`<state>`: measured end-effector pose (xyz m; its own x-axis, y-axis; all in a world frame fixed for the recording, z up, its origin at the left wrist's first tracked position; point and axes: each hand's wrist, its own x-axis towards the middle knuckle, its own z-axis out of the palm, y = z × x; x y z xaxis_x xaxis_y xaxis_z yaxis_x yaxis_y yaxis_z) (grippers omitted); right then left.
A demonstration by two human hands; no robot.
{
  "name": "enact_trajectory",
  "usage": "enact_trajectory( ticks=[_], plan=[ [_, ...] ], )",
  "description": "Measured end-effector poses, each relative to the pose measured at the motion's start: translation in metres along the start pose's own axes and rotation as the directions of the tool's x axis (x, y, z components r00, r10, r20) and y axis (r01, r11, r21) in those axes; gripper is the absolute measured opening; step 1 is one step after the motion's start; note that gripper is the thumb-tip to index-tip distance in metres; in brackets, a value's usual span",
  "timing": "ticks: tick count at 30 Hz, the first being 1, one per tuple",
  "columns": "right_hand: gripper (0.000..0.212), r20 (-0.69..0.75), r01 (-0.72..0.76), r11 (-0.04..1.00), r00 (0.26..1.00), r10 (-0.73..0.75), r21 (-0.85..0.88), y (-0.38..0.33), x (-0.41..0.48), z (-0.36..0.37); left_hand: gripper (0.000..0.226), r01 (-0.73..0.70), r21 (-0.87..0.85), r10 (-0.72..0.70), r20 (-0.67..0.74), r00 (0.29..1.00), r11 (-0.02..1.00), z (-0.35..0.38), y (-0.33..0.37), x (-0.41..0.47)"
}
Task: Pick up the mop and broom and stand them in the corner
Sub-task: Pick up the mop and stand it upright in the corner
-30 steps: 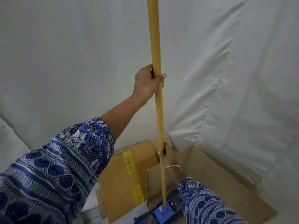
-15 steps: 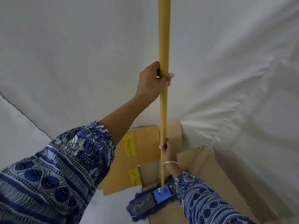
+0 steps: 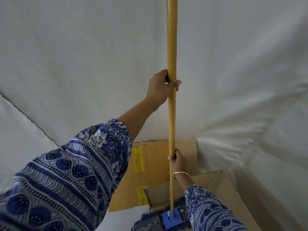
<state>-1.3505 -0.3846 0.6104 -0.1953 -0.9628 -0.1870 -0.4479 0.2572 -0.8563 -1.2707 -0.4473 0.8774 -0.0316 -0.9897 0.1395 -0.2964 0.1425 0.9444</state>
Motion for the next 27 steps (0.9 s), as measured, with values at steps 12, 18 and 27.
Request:
enact_trajectory(
  ticks=[12, 18, 27],
  plan=[
    [0.017, -0.026, 0.013, 1.000, 1.000, -0.013, -0.019, -0.005, 0.027, 0.004, 0.016, 0.030, -0.003, -0.030, -0.003, 1.000, 1.000, 0.002, -0.012, 0.038],
    [0.018, -0.029, 0.013, 0.999, 0.999, -0.014, -0.037, -0.005, 0.040, 0.009, 0.016, 0.035, -0.010, -0.035, 0.001, 0.999, 0.999, 0.002, -0.018, 0.055],
    [0.019, 0.017, -0.023, 0.995, 1.000, 0.024, -0.096, -0.010, 0.043, 0.006, 0.032, 0.097, -0.013, -0.096, 0.016, 0.995, 0.995, 0.001, -0.015, 0.059]
  ],
)
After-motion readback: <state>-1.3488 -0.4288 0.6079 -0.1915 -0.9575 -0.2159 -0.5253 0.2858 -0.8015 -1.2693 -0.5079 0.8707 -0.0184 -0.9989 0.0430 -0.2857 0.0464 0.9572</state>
